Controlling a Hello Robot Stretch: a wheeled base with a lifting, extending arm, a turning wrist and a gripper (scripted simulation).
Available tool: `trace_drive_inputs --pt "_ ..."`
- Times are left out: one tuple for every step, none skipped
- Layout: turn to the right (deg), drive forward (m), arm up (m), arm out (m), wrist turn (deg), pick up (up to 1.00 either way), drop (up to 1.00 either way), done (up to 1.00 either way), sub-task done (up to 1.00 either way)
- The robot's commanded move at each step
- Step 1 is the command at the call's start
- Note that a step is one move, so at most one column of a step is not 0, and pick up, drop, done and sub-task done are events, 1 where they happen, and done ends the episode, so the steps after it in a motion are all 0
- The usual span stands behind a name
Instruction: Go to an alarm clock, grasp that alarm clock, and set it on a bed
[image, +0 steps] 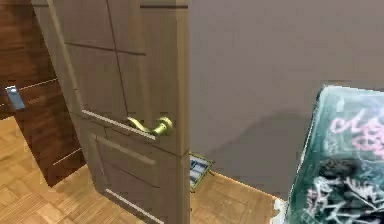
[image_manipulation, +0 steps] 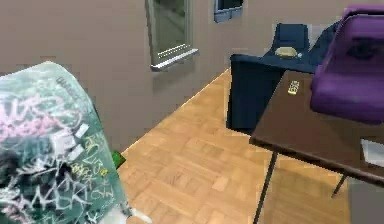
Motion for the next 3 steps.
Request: trace_drive_inputs --pt "-45.0 0.0 0.0 0.0 0.0 0.0 0.0 0.0 0.0" --pt "-6.0 0.0 0.0 0.0 0.0 0.0 0.0 0.0 0.0" --pt "0.0 1.0 0.0 0.0 0.0 0.0 0.0 0.0 0.0"
